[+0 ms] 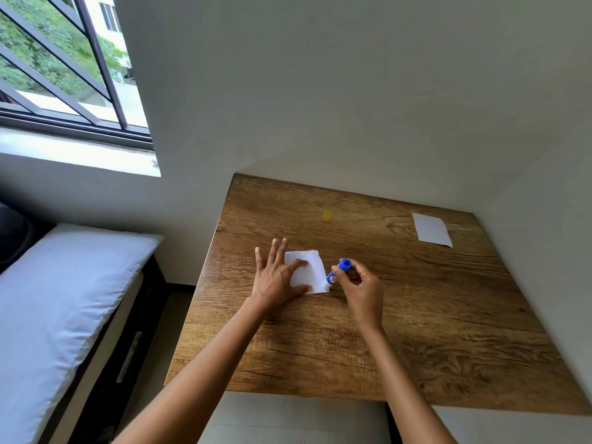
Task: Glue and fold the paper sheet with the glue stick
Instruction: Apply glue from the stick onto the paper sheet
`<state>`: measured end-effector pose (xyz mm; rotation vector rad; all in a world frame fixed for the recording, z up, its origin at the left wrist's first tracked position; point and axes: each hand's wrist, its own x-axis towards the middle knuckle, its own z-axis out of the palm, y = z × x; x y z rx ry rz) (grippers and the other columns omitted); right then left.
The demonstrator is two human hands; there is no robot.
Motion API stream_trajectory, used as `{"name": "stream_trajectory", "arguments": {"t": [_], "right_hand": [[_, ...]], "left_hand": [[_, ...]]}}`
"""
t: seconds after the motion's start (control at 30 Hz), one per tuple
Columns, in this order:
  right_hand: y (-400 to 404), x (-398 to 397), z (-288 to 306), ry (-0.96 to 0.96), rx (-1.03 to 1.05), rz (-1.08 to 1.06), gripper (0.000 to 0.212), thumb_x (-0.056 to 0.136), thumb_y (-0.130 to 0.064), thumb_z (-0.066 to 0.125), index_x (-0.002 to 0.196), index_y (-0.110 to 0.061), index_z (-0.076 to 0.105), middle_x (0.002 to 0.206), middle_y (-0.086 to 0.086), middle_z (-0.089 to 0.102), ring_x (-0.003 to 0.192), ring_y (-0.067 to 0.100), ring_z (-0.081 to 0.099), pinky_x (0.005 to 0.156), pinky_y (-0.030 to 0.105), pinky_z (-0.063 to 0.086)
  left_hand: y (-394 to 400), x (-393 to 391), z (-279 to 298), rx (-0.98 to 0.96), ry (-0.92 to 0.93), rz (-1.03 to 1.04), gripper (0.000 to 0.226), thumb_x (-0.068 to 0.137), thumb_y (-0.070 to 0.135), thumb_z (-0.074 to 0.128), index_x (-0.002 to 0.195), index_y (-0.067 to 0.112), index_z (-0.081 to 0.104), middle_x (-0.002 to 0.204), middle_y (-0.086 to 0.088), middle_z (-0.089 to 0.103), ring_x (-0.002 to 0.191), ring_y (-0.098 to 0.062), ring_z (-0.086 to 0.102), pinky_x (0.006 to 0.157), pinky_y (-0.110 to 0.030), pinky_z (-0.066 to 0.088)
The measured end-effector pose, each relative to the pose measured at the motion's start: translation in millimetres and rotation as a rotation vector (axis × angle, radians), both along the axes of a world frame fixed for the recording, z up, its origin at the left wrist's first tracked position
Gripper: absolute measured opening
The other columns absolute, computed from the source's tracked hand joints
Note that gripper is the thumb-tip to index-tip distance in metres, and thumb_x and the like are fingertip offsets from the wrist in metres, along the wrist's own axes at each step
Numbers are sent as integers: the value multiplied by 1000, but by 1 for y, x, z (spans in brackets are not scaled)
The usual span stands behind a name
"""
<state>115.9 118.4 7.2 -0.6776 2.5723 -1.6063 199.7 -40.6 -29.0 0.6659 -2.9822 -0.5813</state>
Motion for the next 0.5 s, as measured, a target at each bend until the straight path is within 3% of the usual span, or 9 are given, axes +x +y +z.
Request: {"name": "stream_trajectory", "arguments": {"t": [0.13,0.3,0.5], "right_hand": [[-12,-5,9,-36,-44,-23,24,79,-23,73,101,-16,69,75,-18,67,70,-8,64,64,0,42],[-21,-5,9,-8,14,-10,25,79,-24,73,100,-12,70,70,-18,63,65,-20,58,58,-2,41],[-11,4,7,7,60,-33,27,78,-26,73,101,-12,70,72,-10,67,61,-12,59,58,0,42]], "left_hand": [[0,2,-6,46,38,22,63,78,63,53,135,39,38,158,-10,-4,144,-28,-15,110,-57,-14],[0,1,-11,37,76,37,63,76,65,53,132,40,40,158,-10,-2,145,-27,-14,111,-56,-13],[1,2,-15,30,114,39,61,77,64,53,132,40,41,158,-11,-1,145,-27,-14,111,-54,-15]]}}
